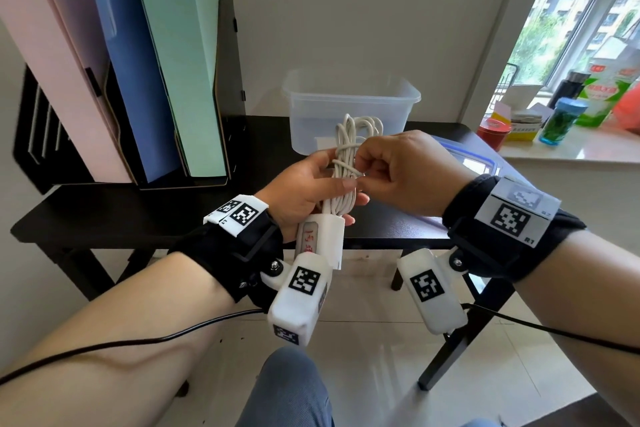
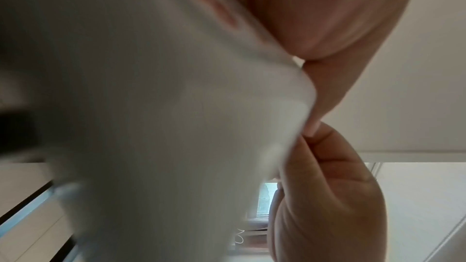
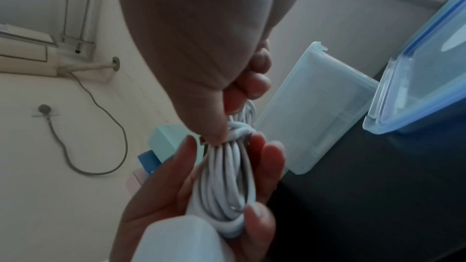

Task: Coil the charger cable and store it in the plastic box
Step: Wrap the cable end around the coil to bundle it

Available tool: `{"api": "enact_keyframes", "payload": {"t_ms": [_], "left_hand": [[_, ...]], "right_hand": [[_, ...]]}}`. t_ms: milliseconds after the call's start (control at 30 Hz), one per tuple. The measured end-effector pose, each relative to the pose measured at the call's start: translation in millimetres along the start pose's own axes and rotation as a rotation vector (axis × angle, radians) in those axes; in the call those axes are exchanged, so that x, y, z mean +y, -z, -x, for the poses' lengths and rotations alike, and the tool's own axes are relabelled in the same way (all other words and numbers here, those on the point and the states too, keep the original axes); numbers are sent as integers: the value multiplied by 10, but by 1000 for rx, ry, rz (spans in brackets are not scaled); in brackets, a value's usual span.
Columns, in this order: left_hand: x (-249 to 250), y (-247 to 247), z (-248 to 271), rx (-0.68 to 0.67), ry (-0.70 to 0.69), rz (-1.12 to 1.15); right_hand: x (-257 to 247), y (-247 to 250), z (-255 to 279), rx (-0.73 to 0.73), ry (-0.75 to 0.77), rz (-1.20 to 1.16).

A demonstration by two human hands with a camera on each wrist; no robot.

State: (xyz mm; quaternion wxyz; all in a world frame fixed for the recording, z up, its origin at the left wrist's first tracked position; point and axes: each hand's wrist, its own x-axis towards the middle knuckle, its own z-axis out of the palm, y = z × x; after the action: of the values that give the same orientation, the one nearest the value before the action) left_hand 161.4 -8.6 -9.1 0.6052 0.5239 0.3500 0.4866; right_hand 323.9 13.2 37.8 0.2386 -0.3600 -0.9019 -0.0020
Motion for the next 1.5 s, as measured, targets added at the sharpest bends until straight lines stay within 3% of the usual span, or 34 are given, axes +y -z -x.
{"api": "enact_keyframes", "payload": {"t_ms": [267, 733, 833, 967, 1067, 1367, 1500], "left_hand": [[-27, -20, -26, 61, -24, -41], [20, -71, -73, 111, -79, 13], [20, -74, -69, 137, -97, -28], [-20, -105, -51, 173, -110, -37], [-48, -137, -44, 177, -112, -33], [-3, -199, -88, 266, -183, -120], [52, -212, -67, 208, -174, -51]], "right_hand": [[14, -80, 22, 47, -49, -23], [-8, -250, 57, 308, -50, -88], [29, -245, 57, 278, -45, -112], [70, -147, 41, 86, -34, -106], [86, -110, 35, 46, -47, -90], [75, -255, 40, 322, -96, -170], [27, -243, 30, 406, -55, -174]]}}
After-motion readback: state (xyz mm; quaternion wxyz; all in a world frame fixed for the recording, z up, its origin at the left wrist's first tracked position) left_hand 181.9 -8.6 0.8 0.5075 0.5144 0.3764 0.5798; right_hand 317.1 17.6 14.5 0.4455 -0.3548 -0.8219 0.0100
